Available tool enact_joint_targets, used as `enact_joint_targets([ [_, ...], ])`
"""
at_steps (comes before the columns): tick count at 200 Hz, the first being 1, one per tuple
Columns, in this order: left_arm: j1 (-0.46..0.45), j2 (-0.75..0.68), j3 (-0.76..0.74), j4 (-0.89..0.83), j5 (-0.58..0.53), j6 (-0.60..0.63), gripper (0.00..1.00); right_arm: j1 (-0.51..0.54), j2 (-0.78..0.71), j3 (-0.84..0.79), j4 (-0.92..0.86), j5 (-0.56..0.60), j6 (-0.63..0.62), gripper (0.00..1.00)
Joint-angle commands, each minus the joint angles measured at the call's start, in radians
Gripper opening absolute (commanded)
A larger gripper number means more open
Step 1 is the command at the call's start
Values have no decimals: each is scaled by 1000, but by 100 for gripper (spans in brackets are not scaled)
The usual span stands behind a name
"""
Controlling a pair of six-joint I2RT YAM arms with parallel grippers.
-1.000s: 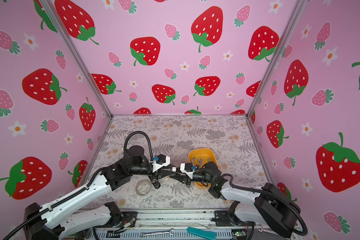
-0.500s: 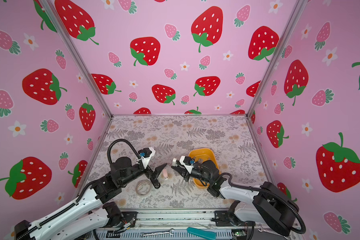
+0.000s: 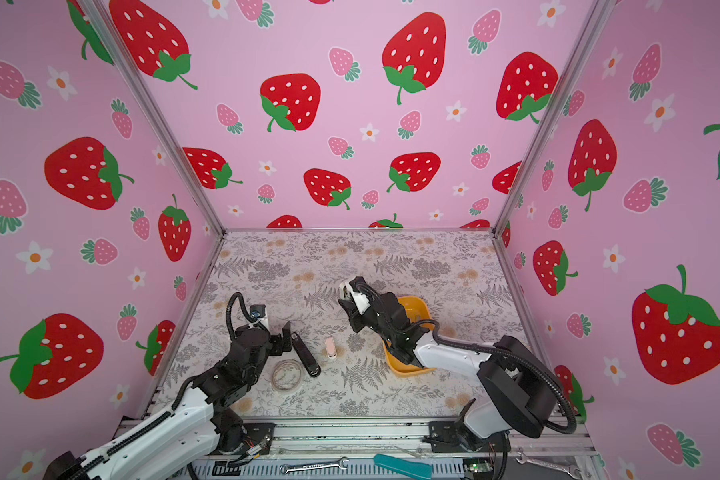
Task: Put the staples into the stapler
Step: 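Carry the stapler over the tray with the right gripper while the left lowers, then lower the white-and-pink stapler onto the table beside the tray and release it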
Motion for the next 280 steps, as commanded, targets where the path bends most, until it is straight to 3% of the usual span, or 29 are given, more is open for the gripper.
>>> enact_joint_targets([
  [1, 6, 18, -4, 75, 11, -35, 99, 23, 21, 55, -148, 121, 55, 6],
  [54, 4, 73, 10, 87, 90, -25, 99, 101, 19, 89, -291, 197, 115, 6],
  [153, 4, 15, -21, 93, 87, -30, 99, 126, 140, 111, -379, 334, 301, 5],
  [204, 4, 7, -23, 91, 94, -33, 99, 127, 203, 120, -370, 302, 335, 5],
  [280, 4, -38, -43, 94, 103, -31, 99, 126, 315, 154, -362, 370, 345, 10],
])
